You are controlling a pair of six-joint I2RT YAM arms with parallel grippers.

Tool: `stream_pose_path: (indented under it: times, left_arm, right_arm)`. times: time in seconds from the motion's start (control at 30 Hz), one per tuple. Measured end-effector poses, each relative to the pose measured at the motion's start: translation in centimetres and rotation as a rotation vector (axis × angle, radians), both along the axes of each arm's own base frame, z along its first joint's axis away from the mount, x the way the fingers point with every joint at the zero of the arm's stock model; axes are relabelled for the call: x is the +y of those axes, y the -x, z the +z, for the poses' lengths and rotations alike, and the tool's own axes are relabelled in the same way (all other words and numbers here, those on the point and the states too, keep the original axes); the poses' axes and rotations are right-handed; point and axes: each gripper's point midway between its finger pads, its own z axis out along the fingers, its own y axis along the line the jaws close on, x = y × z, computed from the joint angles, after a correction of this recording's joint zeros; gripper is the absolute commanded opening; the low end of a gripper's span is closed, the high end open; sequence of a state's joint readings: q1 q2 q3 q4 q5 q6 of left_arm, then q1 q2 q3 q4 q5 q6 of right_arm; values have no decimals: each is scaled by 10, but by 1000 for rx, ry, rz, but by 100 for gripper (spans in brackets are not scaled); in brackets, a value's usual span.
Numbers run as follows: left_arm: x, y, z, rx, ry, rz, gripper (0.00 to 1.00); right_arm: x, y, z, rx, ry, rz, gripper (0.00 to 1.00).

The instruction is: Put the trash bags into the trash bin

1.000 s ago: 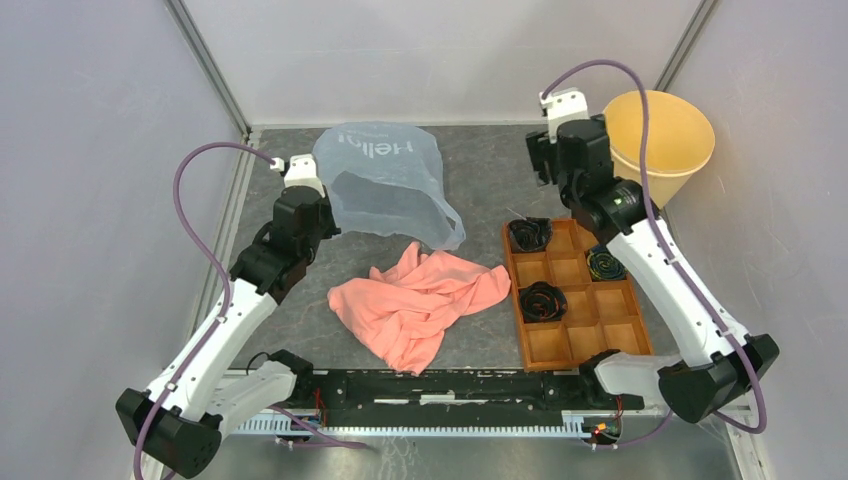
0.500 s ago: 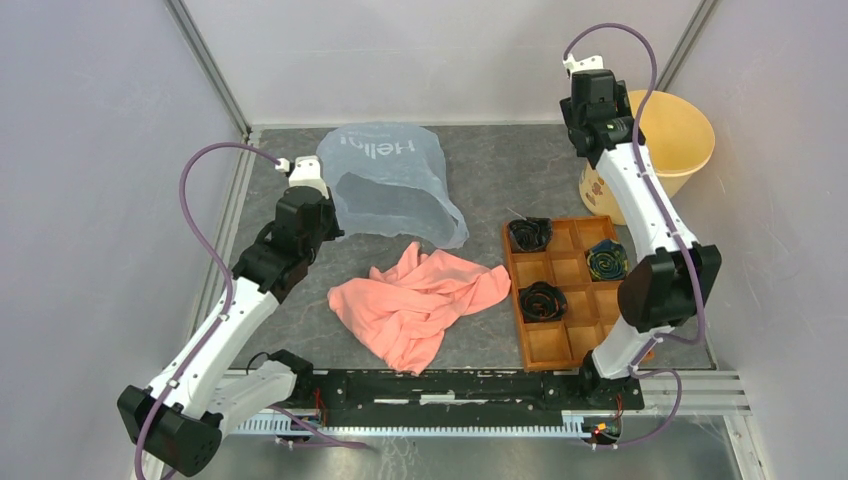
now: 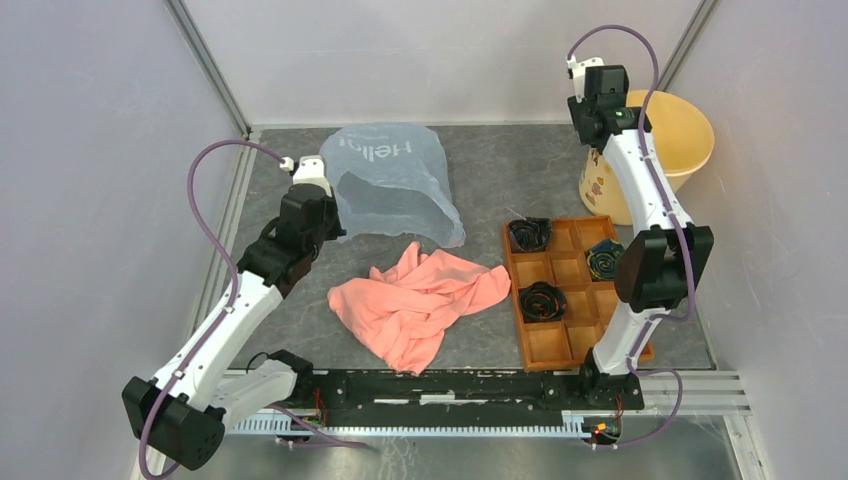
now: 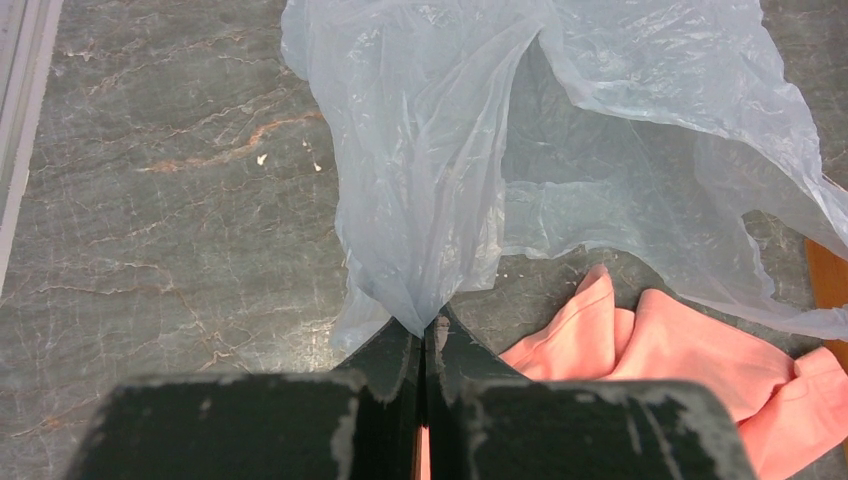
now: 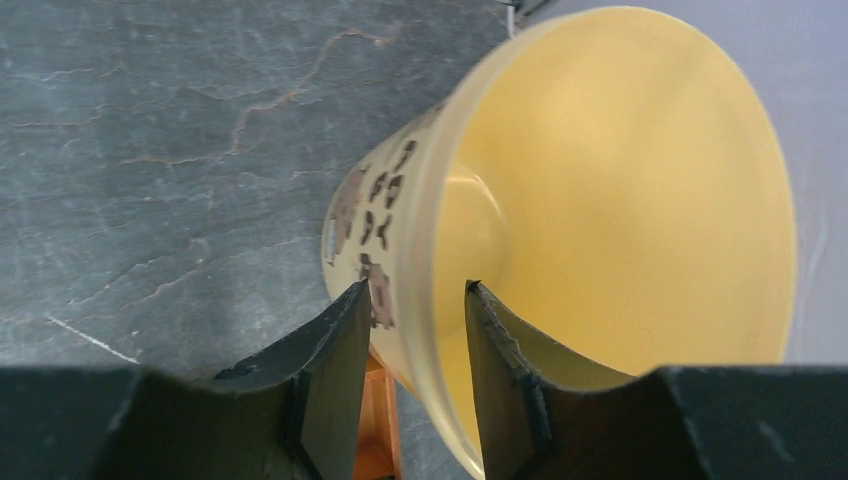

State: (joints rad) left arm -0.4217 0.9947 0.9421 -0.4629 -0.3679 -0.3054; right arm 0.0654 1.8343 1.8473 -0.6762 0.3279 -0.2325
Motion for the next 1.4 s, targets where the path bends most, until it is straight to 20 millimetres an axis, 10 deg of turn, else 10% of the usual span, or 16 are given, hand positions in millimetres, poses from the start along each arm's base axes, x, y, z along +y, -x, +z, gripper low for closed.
stream_pose_path:
  times: [0.4, 0.7, 1.0, 1.27, 1.4]
  left_arm:
    - [8, 1, -2, 8, -22, 35, 2]
    - [30, 10, 25, -27, -59, 122, 2]
    - [53, 32, 82, -137, -39, 192, 2]
    - [58, 44, 121, -182, -14, 195, 2]
    - [61, 52, 148, -227, 13, 194, 2]
  right_arm:
    - [38, -8, -15, 17, -137, 146, 1]
    - [158, 9, -31, 72, -211, 448, 0]
    - [302, 80, -4, 92, -385, 836, 0]
    - [352, 142, -7, 171, -439, 993, 1]
    - [356, 152, -4, 178, -454, 1013, 27]
